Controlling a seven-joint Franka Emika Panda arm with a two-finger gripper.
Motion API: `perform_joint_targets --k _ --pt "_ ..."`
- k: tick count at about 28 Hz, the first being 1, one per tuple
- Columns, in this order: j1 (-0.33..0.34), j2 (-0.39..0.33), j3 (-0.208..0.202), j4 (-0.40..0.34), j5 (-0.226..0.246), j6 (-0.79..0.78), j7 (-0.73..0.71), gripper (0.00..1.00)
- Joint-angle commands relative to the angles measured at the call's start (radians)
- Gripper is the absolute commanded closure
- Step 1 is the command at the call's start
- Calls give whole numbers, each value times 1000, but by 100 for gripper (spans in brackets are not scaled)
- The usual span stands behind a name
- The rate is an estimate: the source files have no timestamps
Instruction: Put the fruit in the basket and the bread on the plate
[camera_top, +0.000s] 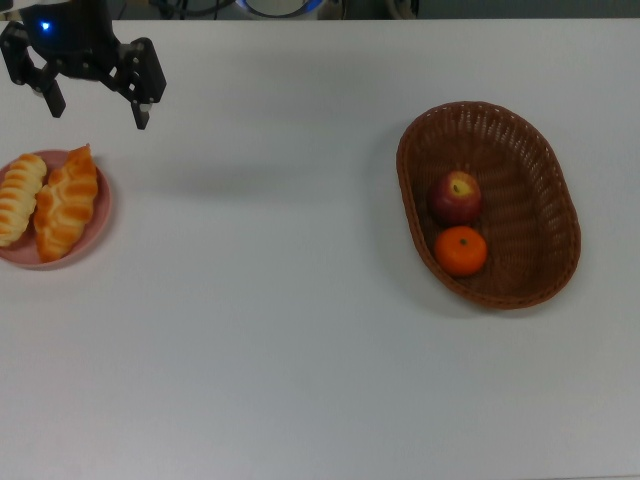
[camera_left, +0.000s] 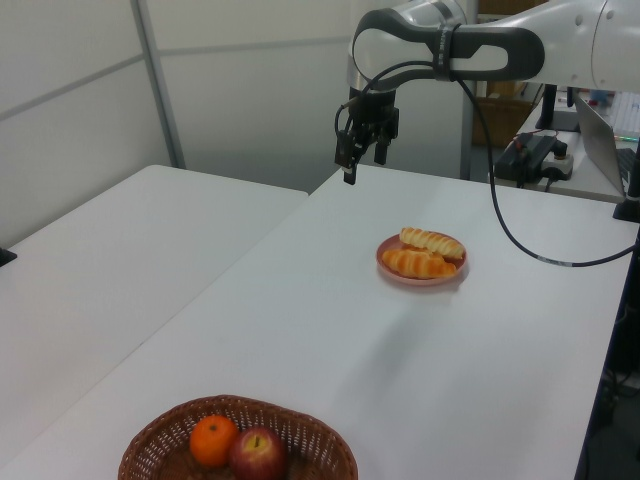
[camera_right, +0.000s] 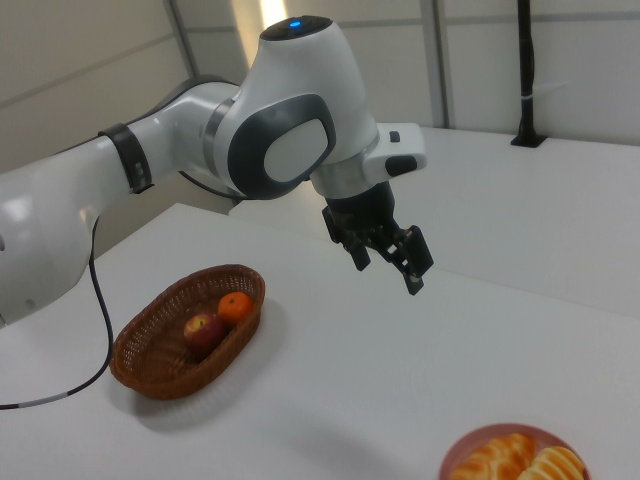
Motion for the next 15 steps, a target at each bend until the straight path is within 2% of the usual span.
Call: perform_joint_targets --k 1,15 --pt "4 -25 -9 -13 7 -32 -26 0" --pt "4 -25 -7 -13 7 -47 -23 0"
